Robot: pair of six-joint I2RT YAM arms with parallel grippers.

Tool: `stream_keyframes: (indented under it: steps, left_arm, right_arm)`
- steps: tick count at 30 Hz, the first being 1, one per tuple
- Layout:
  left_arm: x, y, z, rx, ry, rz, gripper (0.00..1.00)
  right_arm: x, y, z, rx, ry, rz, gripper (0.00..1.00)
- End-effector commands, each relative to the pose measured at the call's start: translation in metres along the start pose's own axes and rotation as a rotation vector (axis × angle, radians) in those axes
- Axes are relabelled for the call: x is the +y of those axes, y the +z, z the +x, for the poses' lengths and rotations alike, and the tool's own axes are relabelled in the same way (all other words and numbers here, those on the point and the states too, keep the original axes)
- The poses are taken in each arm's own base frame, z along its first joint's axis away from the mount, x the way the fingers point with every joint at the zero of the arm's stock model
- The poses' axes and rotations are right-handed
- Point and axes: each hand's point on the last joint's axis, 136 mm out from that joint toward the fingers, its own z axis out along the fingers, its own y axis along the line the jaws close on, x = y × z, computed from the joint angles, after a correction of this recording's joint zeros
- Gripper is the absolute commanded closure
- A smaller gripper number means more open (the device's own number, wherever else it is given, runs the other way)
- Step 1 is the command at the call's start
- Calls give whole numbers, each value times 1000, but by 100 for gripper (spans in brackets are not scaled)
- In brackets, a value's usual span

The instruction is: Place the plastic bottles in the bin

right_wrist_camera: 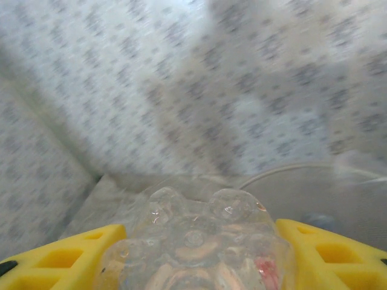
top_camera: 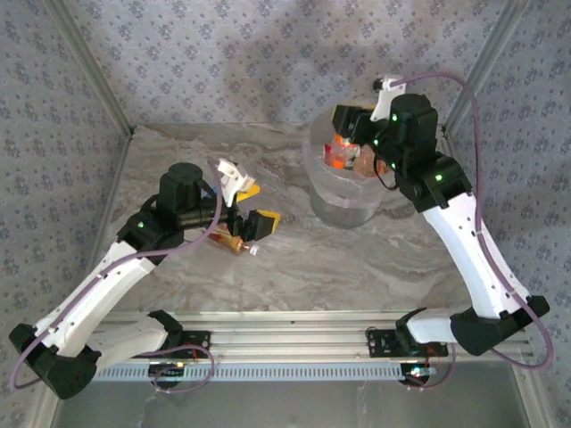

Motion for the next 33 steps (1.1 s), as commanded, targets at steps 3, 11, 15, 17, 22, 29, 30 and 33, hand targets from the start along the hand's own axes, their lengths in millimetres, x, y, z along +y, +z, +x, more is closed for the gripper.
stream_keyframes:
  steps: [3,11,15,17,22,29,30,33]
  left_arm:
    - [6,5,10,2,41,-26,0]
    - [11,5,24,28,34,-49,0]
    - [12,4,25,34,34,-60,0]
    - [13,3,26,35,34,-65,0]
    - [14,3,28,41,35,-70,0]
    - [14,8,30,57,23,-57,0]
    - [14,8,30,56,24,-57,0]
    - [15,8,30,58,22,-60,0]
  right_arm:
    - [-54,30,-32,-160,83,189,52]
    - [-58,96,-15,-109,139,131,51]
    - [-49,125,12,-27,160,73,51]
    - [-44,132,26,15,159,48,51]
    - [-34,138,60,107,151,-26,50]
    - [-48,142,90,171,127,22,50]
    - [-50,142,89,163,126,34,50]
    - [-56,142,77,117,120,71,50]
